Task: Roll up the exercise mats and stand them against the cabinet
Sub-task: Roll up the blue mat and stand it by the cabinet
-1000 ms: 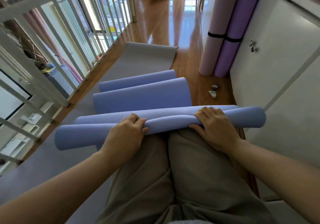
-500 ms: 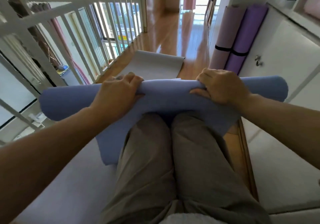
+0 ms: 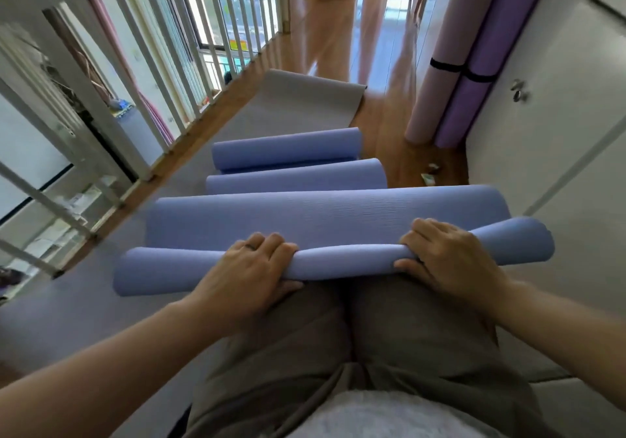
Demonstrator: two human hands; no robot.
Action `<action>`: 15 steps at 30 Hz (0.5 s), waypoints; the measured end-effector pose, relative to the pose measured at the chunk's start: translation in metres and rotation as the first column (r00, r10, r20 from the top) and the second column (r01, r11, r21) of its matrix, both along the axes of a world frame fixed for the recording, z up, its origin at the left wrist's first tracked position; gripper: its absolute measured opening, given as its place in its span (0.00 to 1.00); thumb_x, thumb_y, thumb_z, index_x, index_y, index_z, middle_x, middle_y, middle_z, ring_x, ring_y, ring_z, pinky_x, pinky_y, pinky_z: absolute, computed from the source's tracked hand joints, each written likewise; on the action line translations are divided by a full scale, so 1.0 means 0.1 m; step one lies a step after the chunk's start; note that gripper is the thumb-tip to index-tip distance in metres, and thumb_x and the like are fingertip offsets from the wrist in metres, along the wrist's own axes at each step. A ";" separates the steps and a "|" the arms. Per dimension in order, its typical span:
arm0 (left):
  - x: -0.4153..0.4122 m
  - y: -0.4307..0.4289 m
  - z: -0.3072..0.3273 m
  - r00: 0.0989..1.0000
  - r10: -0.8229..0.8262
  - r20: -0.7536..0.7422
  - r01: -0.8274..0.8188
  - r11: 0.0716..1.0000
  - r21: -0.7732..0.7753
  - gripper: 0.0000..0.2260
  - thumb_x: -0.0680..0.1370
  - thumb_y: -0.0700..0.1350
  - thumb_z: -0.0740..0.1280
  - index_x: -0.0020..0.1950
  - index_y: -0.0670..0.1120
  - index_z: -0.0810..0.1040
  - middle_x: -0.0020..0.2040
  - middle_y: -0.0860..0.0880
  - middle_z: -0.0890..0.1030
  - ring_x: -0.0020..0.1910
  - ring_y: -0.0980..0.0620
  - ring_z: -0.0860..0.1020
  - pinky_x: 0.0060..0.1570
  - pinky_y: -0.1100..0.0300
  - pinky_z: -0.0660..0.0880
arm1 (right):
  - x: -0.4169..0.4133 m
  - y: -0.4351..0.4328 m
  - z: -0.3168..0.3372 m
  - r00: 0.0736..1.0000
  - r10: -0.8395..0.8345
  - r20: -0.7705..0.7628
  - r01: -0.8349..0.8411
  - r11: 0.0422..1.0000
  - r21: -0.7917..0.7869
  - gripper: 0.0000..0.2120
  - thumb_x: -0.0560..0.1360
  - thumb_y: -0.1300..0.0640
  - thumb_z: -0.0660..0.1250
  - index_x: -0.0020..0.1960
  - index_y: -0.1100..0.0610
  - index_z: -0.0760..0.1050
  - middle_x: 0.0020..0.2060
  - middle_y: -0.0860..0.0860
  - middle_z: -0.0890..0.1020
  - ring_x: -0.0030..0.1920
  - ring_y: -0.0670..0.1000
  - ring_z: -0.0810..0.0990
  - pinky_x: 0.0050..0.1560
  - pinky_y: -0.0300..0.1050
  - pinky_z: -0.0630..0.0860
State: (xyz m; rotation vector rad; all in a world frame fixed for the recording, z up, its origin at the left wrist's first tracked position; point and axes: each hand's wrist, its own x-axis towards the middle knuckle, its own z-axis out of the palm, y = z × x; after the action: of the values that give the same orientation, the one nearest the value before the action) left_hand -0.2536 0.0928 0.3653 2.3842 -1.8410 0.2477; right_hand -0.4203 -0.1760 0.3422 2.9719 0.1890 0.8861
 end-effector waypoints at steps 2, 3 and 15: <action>0.06 -0.05 0.04 0.996 -0.011 -0.085 0.012 1.000 0.015 0.22 0.79 0.62 0.51 0.54 0.47 0.75 0.46 0.48 0.77 0.38 0.48 0.77 0.35 0.52 0.76 | 0.04 -0.02 0.01 0.999 -0.019 -0.040 0.021 0.998 0.059 0.29 0.81 0.39 0.47 0.39 0.57 0.76 0.34 0.53 0.78 0.33 0.52 0.76 0.37 0.45 0.72; 0.10 -0.09 0.05 0.991 0.000 -0.133 0.003 1.000 0.029 0.23 0.79 0.63 0.49 0.55 0.48 0.74 0.47 0.49 0.76 0.40 0.48 0.77 0.36 0.52 0.75 | 0.08 -0.04 0.03 0.997 -0.027 -0.069 0.034 0.995 0.098 0.28 0.81 0.39 0.47 0.39 0.56 0.75 0.34 0.52 0.78 0.33 0.51 0.74 0.39 0.43 0.69; 0.43 -0.41 0.07 0.978 0.051 -0.203 -0.054 0.998 -0.013 0.13 0.79 0.58 0.52 0.54 0.55 0.71 0.49 0.50 0.76 0.47 0.47 0.76 0.50 0.51 0.70 | 0.61 -0.40 0.12 0.881 -0.045 -0.472 0.277 0.857 0.435 0.23 0.71 0.30 0.55 0.31 0.49 0.63 0.29 0.44 0.69 0.35 0.44 0.66 0.36 0.37 0.62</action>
State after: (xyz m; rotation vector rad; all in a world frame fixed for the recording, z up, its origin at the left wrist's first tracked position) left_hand -0.2106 0.0523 0.3719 2.3493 -1.6802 0.0245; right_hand -0.3591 -0.2158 0.3541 3.5527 -0.3421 0.2271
